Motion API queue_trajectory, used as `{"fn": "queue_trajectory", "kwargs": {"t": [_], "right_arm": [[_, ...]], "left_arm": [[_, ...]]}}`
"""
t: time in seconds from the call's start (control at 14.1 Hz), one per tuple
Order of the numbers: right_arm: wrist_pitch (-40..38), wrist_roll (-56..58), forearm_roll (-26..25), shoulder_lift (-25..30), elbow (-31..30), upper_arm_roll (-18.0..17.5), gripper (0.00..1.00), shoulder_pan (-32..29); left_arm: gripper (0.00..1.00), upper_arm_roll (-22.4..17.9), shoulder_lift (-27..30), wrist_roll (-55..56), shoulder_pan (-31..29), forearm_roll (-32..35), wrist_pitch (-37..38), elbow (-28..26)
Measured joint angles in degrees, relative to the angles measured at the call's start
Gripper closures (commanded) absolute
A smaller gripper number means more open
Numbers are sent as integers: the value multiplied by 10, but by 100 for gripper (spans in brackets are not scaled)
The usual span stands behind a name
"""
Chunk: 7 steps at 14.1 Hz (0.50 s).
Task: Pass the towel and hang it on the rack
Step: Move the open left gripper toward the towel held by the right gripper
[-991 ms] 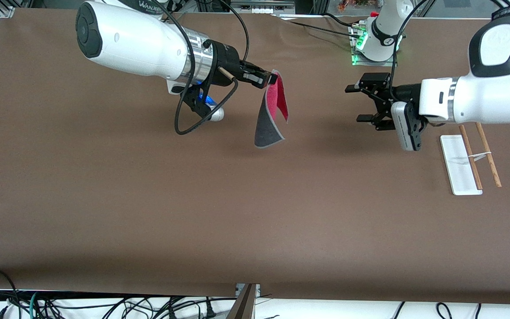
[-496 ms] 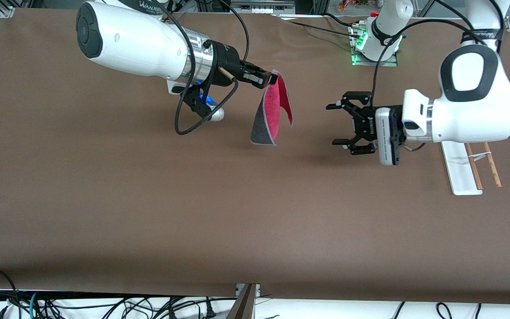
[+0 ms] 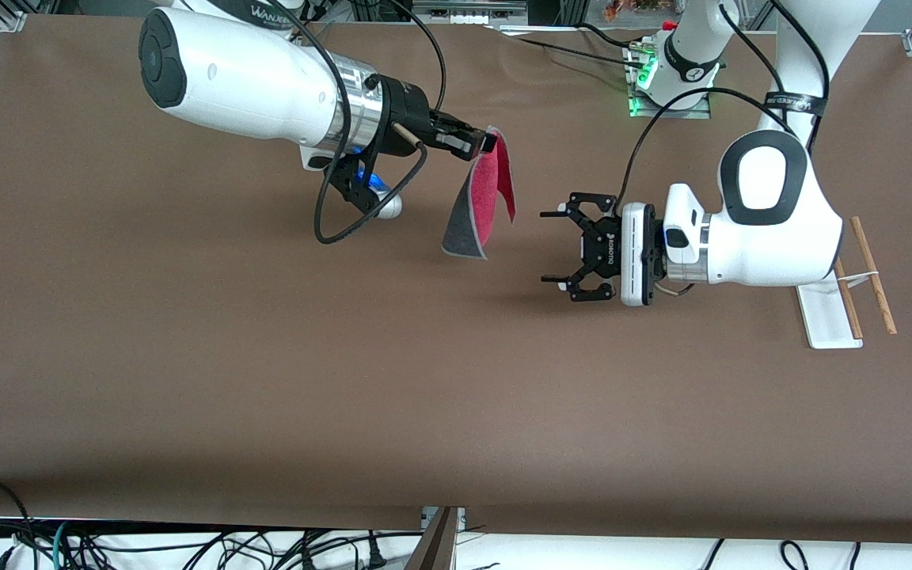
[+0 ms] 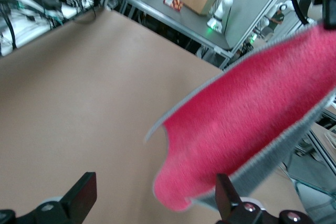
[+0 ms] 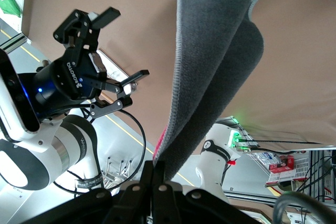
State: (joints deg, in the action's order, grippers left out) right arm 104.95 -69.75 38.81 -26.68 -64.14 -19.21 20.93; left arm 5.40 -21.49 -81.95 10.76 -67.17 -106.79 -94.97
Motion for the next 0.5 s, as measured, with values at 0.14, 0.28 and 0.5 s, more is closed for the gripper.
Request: {"fn": "queue_trajectory", "kwargs": {"t": [0.14,0.28,0.5], "right_arm": [[0,0,0,0,0,0,100,0],[0,0,0,0,0,0,100,0],[0,0,0,0,0,0,100,1]], "left_arm": [[1,1,-6,-28,8,-34,-17,0],[1,2,-13,-47,21,-49,-35,1],[1,6,-17,-80,45,-49,-43,1]]}}
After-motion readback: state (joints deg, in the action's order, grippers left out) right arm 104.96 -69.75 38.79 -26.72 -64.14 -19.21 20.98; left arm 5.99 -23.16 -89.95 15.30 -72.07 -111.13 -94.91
